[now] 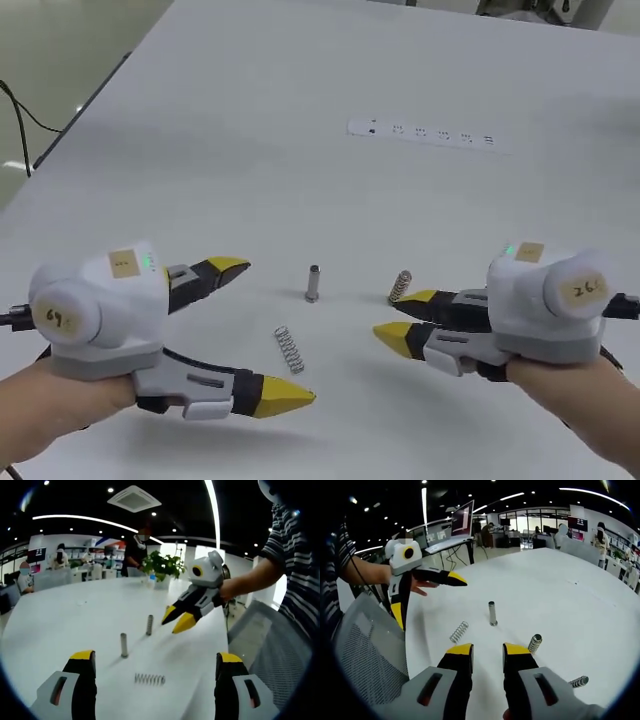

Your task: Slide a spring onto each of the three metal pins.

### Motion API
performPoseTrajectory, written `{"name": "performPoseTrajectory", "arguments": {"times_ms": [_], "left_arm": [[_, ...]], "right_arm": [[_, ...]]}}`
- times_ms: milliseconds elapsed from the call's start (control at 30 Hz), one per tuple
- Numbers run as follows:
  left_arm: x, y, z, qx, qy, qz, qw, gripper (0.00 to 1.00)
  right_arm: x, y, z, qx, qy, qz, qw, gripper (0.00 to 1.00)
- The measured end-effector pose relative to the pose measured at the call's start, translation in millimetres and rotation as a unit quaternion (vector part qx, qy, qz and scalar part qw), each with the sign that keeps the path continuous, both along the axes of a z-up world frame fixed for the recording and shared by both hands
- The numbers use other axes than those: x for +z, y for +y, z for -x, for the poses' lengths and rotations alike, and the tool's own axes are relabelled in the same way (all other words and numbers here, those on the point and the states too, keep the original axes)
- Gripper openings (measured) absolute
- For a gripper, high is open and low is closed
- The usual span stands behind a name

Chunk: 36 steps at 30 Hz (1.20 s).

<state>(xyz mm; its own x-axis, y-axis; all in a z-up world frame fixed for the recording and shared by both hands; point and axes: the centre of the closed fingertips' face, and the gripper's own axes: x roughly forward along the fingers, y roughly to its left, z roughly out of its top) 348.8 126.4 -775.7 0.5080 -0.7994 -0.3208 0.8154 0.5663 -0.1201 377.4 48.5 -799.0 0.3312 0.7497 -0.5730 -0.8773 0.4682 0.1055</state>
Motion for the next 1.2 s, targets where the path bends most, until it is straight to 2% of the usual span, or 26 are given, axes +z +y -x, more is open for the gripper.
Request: {"name": "performPoseTrajectory", "arguments": {"times_ms": [300,567,1200], "left_arm": [[-0.8,0.8,0.6,-0.004,-0.002,-0.003,1.0000,0.97],[-5.0,1.7,3.0,-0.006,-0.002,-0.010,0.9999,0.97],[-5.2,0.8,5.8,-0.007,-0.002,-0.008,0.9999,0.97]], "right_arm": [[-2.5,20.1,4.1,0.016,0.003,0.005,0.9999,0.21],[-2.7,40.8,11.6,0.030,0.008,-0.002,0.9995,0.20],[-13.8,71.1,26.2,0.051,0.023,0.005,0.9984,0.19]]}}
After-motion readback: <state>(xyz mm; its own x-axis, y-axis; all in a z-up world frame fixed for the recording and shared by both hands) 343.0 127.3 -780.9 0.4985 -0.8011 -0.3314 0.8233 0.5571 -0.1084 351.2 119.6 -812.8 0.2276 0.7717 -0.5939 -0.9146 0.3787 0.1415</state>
